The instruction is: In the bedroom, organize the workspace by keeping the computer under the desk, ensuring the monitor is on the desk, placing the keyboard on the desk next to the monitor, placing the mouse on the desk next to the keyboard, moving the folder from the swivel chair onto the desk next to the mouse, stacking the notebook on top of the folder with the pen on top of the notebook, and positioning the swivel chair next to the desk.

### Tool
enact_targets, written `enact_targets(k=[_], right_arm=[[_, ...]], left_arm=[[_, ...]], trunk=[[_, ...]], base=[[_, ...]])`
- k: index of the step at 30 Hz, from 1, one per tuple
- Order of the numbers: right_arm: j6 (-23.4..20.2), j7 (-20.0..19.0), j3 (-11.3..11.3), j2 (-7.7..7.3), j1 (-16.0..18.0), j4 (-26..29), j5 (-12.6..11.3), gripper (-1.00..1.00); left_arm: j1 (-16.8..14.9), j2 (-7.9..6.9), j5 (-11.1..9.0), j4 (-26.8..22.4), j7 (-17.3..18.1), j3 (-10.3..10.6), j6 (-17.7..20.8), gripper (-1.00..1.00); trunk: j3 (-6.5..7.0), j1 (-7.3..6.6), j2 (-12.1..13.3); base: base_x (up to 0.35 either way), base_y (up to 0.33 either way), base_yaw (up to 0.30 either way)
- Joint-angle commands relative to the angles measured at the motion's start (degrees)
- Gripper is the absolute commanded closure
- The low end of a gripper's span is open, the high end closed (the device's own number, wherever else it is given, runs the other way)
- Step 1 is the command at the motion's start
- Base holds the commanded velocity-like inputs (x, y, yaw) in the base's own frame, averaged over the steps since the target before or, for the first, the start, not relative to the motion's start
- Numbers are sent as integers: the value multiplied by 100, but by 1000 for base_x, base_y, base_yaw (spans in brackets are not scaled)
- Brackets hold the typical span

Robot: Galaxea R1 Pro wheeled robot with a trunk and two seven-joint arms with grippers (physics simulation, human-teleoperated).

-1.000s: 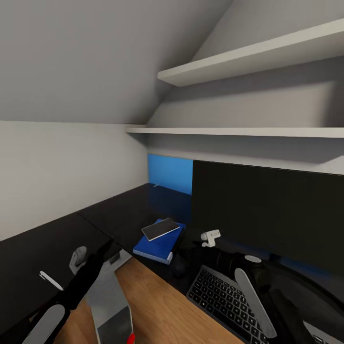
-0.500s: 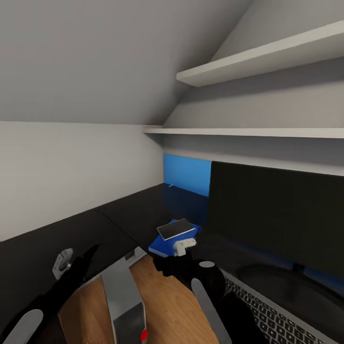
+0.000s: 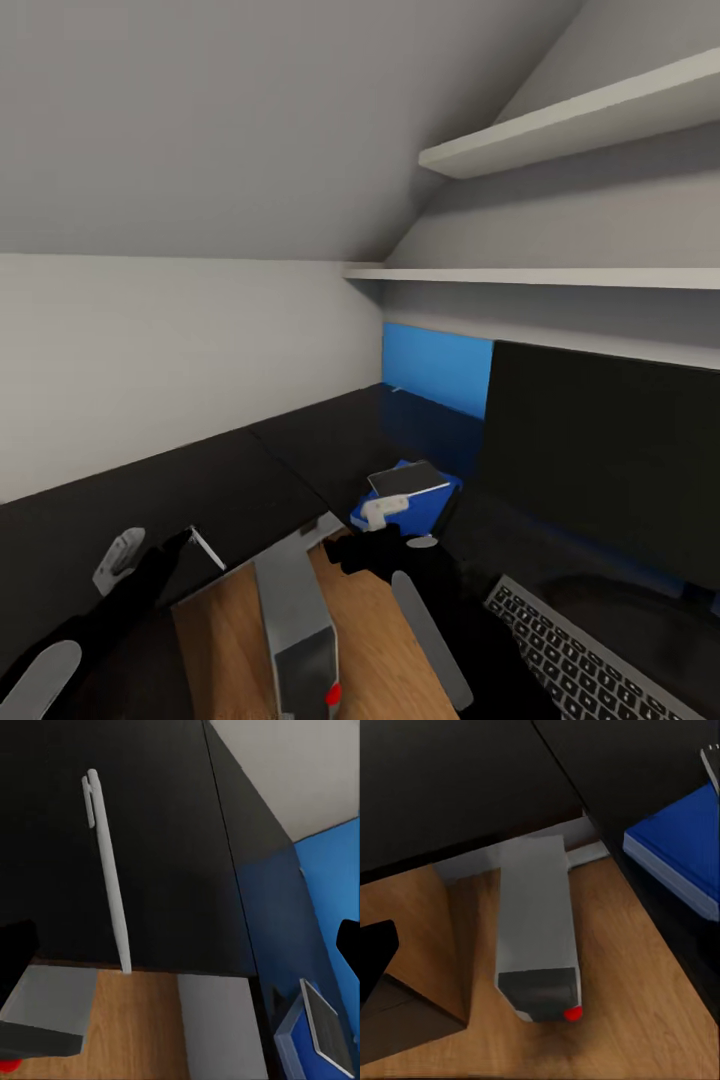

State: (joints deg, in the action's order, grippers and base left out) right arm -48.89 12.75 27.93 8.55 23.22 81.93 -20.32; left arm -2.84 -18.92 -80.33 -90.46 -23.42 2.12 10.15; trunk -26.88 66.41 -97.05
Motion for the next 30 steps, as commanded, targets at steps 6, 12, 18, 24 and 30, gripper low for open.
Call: enact_targets(k=[6,12,18,24,30], right_arm=[[-14,60,25,-1,5,-47,61,-100],[-15,53,35,-4,-1,-1,256,-100],[-16,49,36,-3,-2,8,286,-100],[-16,43,28,-10,-2,32,292,-100],[-16,43,28,-11,-2,39,292,-100]], left_arm=[[-37,-2,-28,-6,-165,20,3,-100],[-391,35,-28,-85,-175,58,277,-100],[-707,57,-34,-159,-280,67,508,-100],[-1292,80,-42,-173,-724,90,934,-100],[-1440,81,-44,-173,-836,96,969,-100]], trunk=[[-7,0,-4],[-7,0,-4],[-7,0,-4],[-7,0,-4],[47,-66,117]], base=[[0,0,279],[0,0,279],[0,0,279],[0,0,279],[0,0,225]])
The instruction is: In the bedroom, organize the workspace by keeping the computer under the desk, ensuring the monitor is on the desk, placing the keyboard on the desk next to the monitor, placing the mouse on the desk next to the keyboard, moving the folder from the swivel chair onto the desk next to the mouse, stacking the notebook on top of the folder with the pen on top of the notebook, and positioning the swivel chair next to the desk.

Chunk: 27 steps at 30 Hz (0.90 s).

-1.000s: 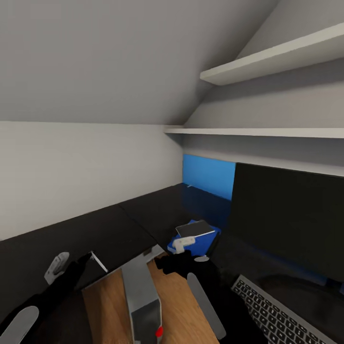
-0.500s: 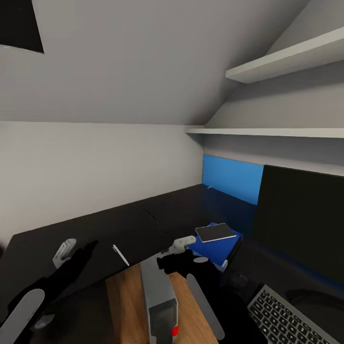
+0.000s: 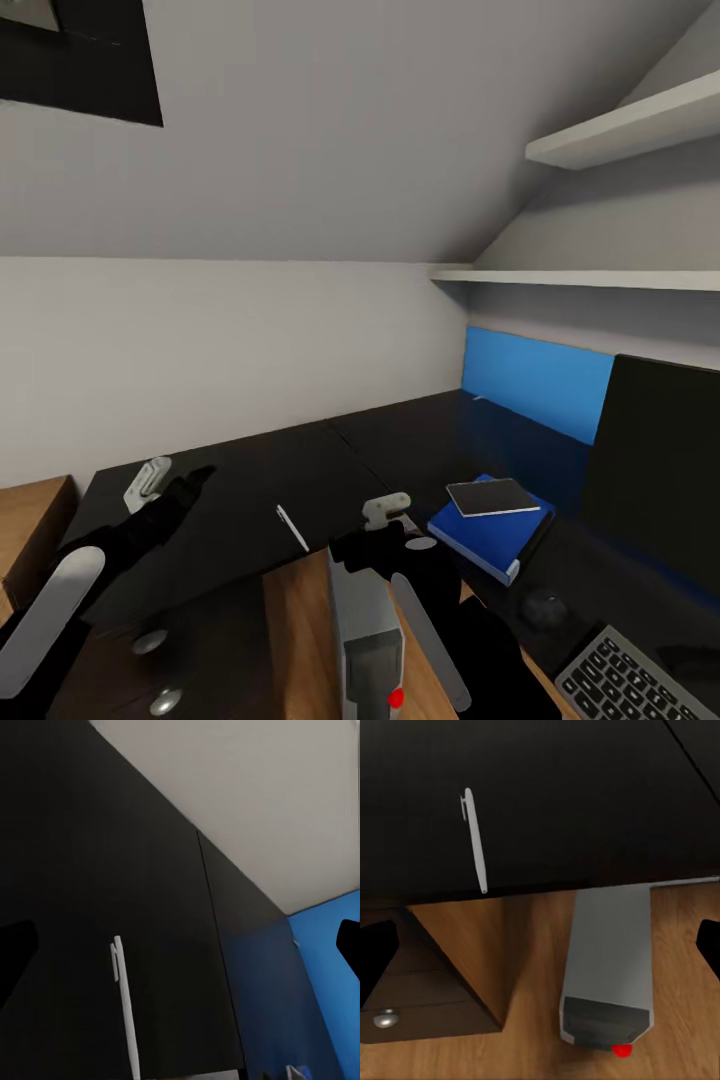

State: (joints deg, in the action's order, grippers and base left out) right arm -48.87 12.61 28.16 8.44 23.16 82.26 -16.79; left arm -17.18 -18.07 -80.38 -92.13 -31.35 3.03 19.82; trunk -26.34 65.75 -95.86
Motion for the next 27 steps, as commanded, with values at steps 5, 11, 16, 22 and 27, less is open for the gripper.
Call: enact_targets(k=[5,11,16,22,27], right_arm=[[-17,52,-6,-8,5,9,-69,-100],[-13,54,-23,-1,5,4,-72,-100],[-5,66,-66,155,395,-870,-103,-100],[1,70,-62,155,528,-1257,-104,-100],[-125,280,-16,155,627,-1288,-127,-100]], left_arm=[[-233,9,-39,-6,-549,12,189,-100],[-481,65,-37,-2,-1282,23,372,-100],[-538,170,30,37,-1615,455,425,-100],[-541,171,175,53,-1622,501,439,-100],[-723,127,181,56,-1601,499,448,-100]], trunk=[[83,-111,198],[191,-242,439],[289,-352,639],[404,-484,880],[441,-550,1000]], base=[[0,0,60],[0,0,11],[0,0,128],[0,0,260],[0,0,98]])
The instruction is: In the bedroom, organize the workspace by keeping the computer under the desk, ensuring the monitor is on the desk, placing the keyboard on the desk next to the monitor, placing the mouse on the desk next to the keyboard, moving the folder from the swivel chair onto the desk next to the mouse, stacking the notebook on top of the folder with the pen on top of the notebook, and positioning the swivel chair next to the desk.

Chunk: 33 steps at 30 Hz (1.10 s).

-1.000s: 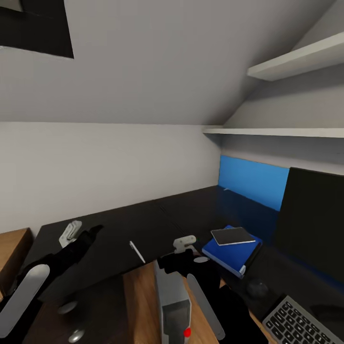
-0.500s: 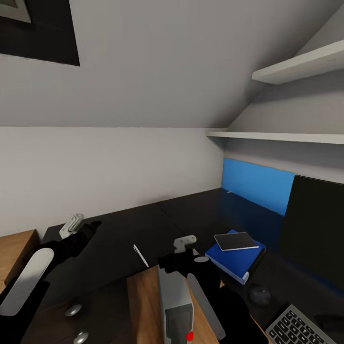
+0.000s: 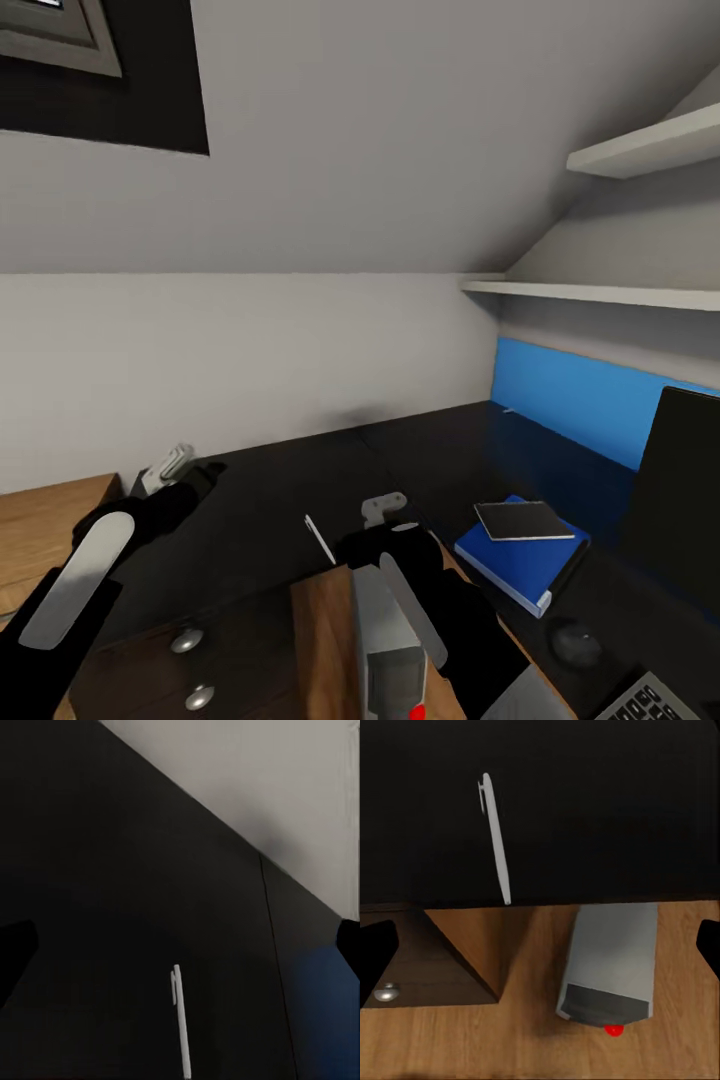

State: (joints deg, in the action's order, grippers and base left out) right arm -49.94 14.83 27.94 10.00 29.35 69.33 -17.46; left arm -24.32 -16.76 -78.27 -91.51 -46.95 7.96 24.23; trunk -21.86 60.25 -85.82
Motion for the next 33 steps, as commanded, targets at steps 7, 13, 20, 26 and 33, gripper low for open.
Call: enact_targets(k=[7,13,20,26,33], right_arm=[[-371,56,10,0,401,-633,-267,-100],[-375,35,20,0,496,-928,-382,-100],[-364,29,12,0,555,-1048,-405,-100],[-345,29,10,0,562,-1060,-407,-100],[-341,36,10,0,563,-1066,-407,-100]], left_arm=[[-161,37,-27,-15,-64,80,11,-100],[-150,30,-27,-16,-68,78,8,-100],[-125,24,-23,-16,-68,75,4,-100],[-107,24,-22,-16,-66,75,3,-100],[-69,8,-22,-16,-61,77,3,-100]], trunk=[[-71,0,-5],[-127,0,-5],[-192,0,-5],[-247,0,-5],[-312,0,-5]], base=[[0,0,54],[0,0,86],[16,0,90],[199,0,90],[318,0,90]])
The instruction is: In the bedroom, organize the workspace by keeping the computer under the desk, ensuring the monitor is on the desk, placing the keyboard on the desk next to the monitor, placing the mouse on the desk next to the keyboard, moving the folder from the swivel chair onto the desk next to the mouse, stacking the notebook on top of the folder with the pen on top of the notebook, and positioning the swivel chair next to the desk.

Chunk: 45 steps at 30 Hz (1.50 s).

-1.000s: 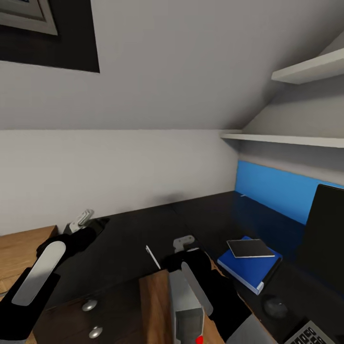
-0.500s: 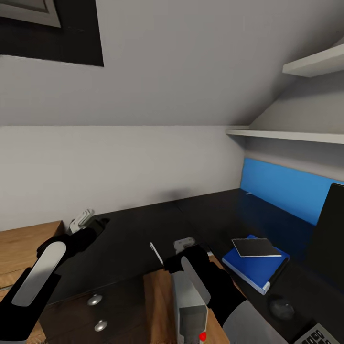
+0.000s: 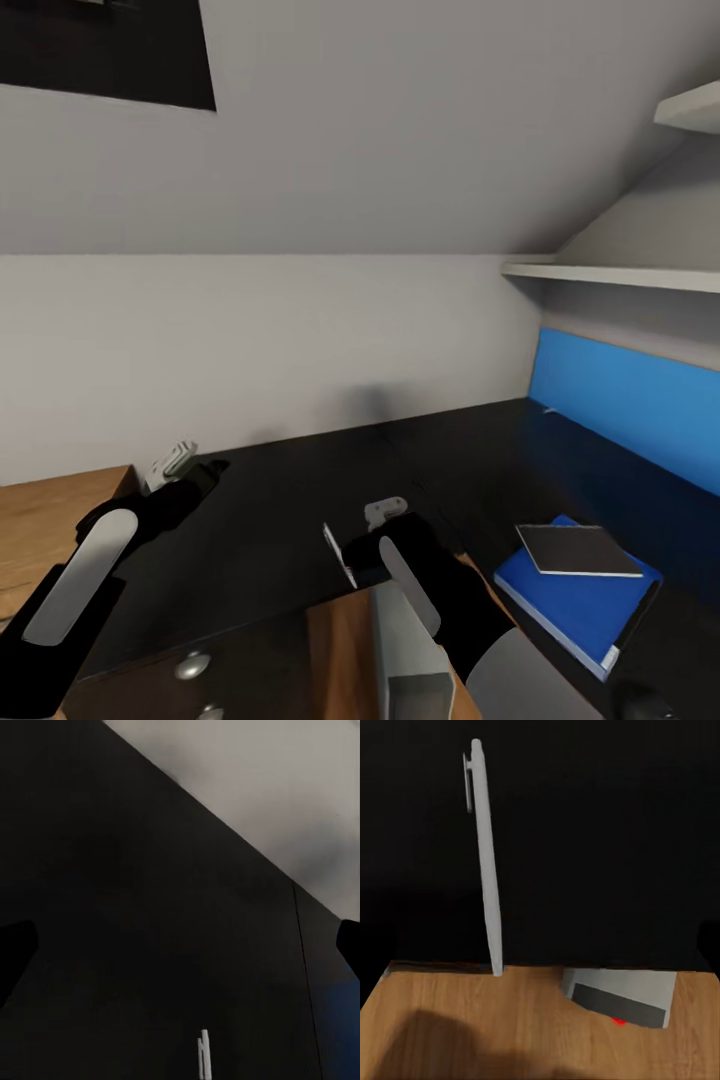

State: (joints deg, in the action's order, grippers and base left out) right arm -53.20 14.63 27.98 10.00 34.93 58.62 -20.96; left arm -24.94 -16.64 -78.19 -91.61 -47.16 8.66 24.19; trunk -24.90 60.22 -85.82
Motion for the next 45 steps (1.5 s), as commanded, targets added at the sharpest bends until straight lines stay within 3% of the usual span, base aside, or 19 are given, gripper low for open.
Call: enact_targets(k=[1,9,28,35,45], right_arm=[[-15,57,6,0,5,4,-57,-100],[-15,57,6,0,5,-17,-57,-100],[-16,70,20,0,-3,28,-78,-100],[-51,45,27,0,-3,27,-77,-100],[-67,54,281,0,1,-27,-83,-100]], left_arm=[[-5,-4,-29,-6,-41,6,7,-100],[-2,8,-31,-1,-39,-1,7,-100],[-2,15,-36,-15,-23,-79,-33,-100],[-62,4,-38,-57,11,-64,329,-100],[-141,36,-48,-58,15,-81,407,-100]], trunk=[[-17,3,-4],[-91,3,-4],[-226,3,-4],[-276,3,-4],[-302,25,-44]], base=[[336,0,90],[226,0,90],[12,0,-1],[0,0,-36],[0,0,166]])
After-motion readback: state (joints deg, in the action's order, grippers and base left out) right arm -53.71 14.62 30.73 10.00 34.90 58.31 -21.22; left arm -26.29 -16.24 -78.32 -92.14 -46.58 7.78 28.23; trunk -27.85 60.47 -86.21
